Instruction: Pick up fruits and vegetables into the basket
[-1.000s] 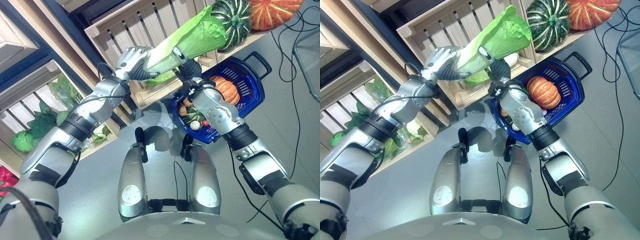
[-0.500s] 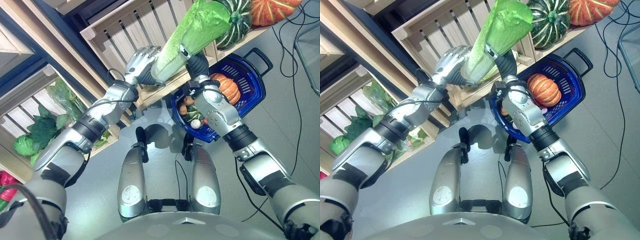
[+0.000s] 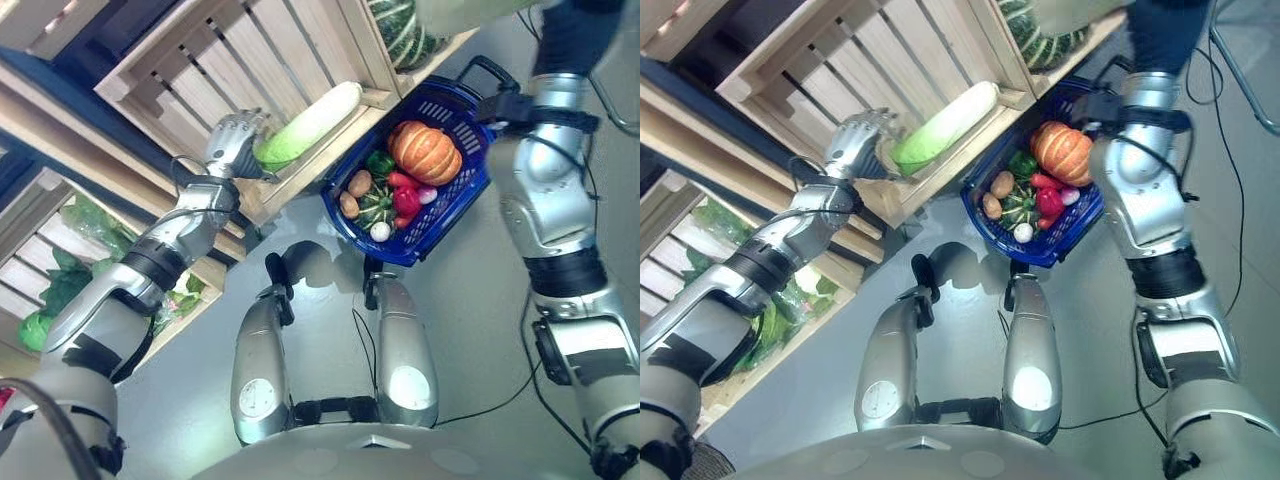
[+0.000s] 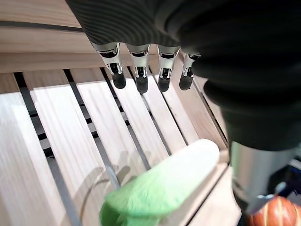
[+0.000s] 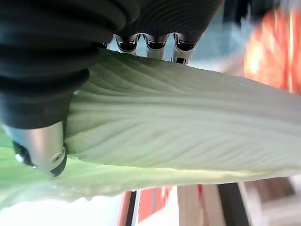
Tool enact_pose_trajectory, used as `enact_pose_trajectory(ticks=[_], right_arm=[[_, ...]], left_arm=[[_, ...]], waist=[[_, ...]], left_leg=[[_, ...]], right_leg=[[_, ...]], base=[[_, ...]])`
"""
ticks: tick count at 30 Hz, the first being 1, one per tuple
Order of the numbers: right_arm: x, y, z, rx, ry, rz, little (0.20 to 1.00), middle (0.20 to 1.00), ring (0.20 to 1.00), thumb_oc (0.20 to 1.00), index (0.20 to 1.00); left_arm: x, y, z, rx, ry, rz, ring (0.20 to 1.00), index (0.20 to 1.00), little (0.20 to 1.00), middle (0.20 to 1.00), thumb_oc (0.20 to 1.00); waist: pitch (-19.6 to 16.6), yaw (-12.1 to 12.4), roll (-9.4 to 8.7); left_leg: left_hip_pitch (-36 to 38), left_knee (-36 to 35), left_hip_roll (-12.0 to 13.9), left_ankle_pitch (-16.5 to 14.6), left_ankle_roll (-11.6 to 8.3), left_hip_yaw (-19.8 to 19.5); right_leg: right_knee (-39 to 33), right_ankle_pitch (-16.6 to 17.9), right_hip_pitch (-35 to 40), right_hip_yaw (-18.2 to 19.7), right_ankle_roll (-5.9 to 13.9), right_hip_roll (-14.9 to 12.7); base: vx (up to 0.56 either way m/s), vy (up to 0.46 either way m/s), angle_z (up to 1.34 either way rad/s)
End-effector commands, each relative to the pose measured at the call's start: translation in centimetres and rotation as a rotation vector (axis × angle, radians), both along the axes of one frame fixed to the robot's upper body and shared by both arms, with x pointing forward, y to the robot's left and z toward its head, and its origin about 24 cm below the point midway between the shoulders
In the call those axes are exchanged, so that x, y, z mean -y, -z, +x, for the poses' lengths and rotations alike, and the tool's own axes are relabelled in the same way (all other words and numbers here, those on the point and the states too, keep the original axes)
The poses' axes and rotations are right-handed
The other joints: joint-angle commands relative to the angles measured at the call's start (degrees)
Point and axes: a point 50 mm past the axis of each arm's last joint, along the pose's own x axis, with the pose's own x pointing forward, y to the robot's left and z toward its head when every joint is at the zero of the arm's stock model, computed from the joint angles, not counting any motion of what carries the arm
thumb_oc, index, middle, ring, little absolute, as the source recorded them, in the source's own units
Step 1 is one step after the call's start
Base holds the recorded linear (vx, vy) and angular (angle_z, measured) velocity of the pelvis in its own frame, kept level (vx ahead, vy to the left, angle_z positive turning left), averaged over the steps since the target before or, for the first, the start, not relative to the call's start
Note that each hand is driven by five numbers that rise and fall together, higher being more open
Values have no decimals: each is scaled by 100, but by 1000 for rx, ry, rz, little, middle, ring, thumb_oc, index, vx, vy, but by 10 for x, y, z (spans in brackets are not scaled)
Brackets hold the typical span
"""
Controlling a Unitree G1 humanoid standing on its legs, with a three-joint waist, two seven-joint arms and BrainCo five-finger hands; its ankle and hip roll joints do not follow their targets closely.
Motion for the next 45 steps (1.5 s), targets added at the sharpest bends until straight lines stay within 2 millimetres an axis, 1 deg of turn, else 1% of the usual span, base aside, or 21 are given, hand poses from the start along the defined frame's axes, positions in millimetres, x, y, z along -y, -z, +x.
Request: enact_pose_trajectory(ticks=[1, 5, 8, 9, 12, 15, 19, 21, 23, 28, 31, 36, 39, 40, 41, 43, 45], right_arm=[[10, -25, -31, 210, 17, -25, 200, 200, 200, 200, 200], [21, -16, -26, 161, 98, -40, 200, 200, 200, 200, 200], [27, -6, -18, 90, 157, -71, 200, 200, 200, 200, 200], [28, 0, -13, 46, 174, -88, 200, 200, 200, 200, 200], [25, 14, 5, -68, 133, -132, 200, 200, 200, 200, 200], [19, 29, 23, -157, 70, -161, 200, 200, 200, 200, 200], [10, 42, 42, -260, -25, -130, 200, 200, 200, 200, 200], [5, 56, 57, -339, -80, -112, 200, 200, 200, 200, 200], [2, 67, 69, -409, -118, -92, 200, 200, 200, 200, 200], [-4, 79, 87, -518, -141, -102, 200, 200, 200, 200, 200], [-7, 86, 96, -598, -139, -143, 200, 200, 200, 200, 200], [-4, 98, 108, -729, -56, -193, 200, 200, 200, 200, 200], [14, 122, 116, -952, 68, -220, 200, 200, 200, 200, 200], [20, 130, 116, -1023, 98, -213, 699, 699, 699, 699, 699], [24, 137, 116, -1086, 126, -212, 1000, 1000, 1000, 1000, 1000], [31, 144, 116, -1164, 143, -221, 1000, 1000, 1000, 1000, 1000], [31, 147, 116, -1184, 157, -222, 1000, 1000, 1000, 1000, 1000]], left_arm=[[-16, -23, 3, 122, -80, -106, 1000, 1000, 1000, 1000, 1000], [-25, -27, 5, 138, -144, -203, 1000, 1000, 1000, 1000, 1000], [-29, -28, 8, 151, -184, -306, 1000, 1000, 1000, 1000, 1000], [-29, -29, 10, 150, -195, -349, 1000, 1000, 1000, 1000, 1000], [-26, -35, 16, 155, -225, -469, 1000, 1000, 1000, 1000, 1000], [-21, -38, 22, 150, -239, -566, 1000, 1000, 1000, 1000, 1000], [-14, -41, 28, 138, -263, -645, 1000, 1000, 1000, 1000, 1000], [-12, -42, 32, 114, -293, -692, 1000, 1000, 1000, 1000, 1000], [-11, -44, 36, 91, -316, -701, 1000, 1000, 1000, 1000, 1000], [-10, -42, 39, 54, -345, -704, 1000, 1000, 1000, 1000, 1000], [-12, -41, 40, 34, -378, -698, 1000, 1000, 1000, 1000, 1000], [-19, -39, 41, 9, -428, -716, 1000, 1000, 1000, 1000, 1000], [-22, -40, 42, -4, -450, -699, 1000, 1000, 1000, 1000, 1000], [-22, -41, 42, -5, -455, -698, 1000, 1000, 1000, 1000, 1000], [-22, -42, 42, -5, -456, -693, 1000, 1000, 1000, 1000, 1000], [-21, -45, 43, -12, -459, -679, 1000, 1000, 1000, 1000, 1000], [-23, -48, 44, -26, -463, -658, 1000, 1000, 1000, 1000, 1000]], waist=[[-147, -376, 138], [-147, -525, 239], [-147, -629, 317], [-147, -660, 359], [-147, -742, 466], [-147, -766, 581], [-147, -765, 704], [-147, -753, 779], [-147, -724, 831], [-147, -636, 910], [-147, -554, 942], [-147, -431, 964], [-147, -344, 973], [-147, -315, 980], [-147, -287, 977], [-147, -231, 961], [-147, -207, 932]], left_leg=[[-133, 520, 110, -628, -79, 199], [-324, 561, 132, -590, -108, 315], [-469, 591, 141, -547, -136, 388], [-452, 644, 125, -678, -200, 340], [-625, 639, 112, -627, -229, 411], [-785, 612, 84, -559, -264, 458], [-945, 582, 45, -494, -310, 495], [-1059, 572, 27, -449, -342, 518], [-1201, 584, 7, -420, -367, 527], [-1460, 650, -18, -379, -394, 500], [-1616, 678, -56, -358, -395, 450], [-1865, 802, -89, -367, -369, 360], [-2008, 882, -82, -382, -338, 297], [-2041, 893, -72, -381, -323, 287], [-2078, 920, -66, -393, -309, 269], [-2171, 987, -47, -415, -276, 233], [-2245, 1027, -25, -424, -259, 212]], right_leg=[[-229, 95, -115, -77, 305, -31], [-104, 46, -423, 63, 261, 12], [-20, 35, -661, 146, 234, 30], [72, -124, -684, 210, 270, 38], [181, -151, -989, 289, 230, 42], [262, -159, -1244, 351, 193, 36], [342, -176, -1489, 409, 149, 41], [383, -191, -1631, 446, 116, 37], [432, -197, -1799, 464, 88, 44], [515, -202, -2031, 481, 53, 43], [573, -209, -2164, 472, 34, 48], [660, -222, -2344, 459, 17, 60], [696, -220, -2438, 440, 17, 66], [697, -216, -2459, 442, 12, 73], [704, -219, -2475, 436, 11, 78], [709, -210, -2518, 419, 6, 90], [722, -200, -2563, 409, 4, 108]], base=[[-4, 78, -30], [-6, 59, -22], [25, 64, -18], [81, 63, -14], [22, 91, -14], [-3, 88, -12], [9, 70, -8], [25, 59, -9], [11, 15, -3], [8, -1, 3], [9, -17, 5], [7, -32, 8], [4, -45, 12], [8, -41, 16], [5, -57, 13], [-2, -75, 5], [-3, -61, 5]])
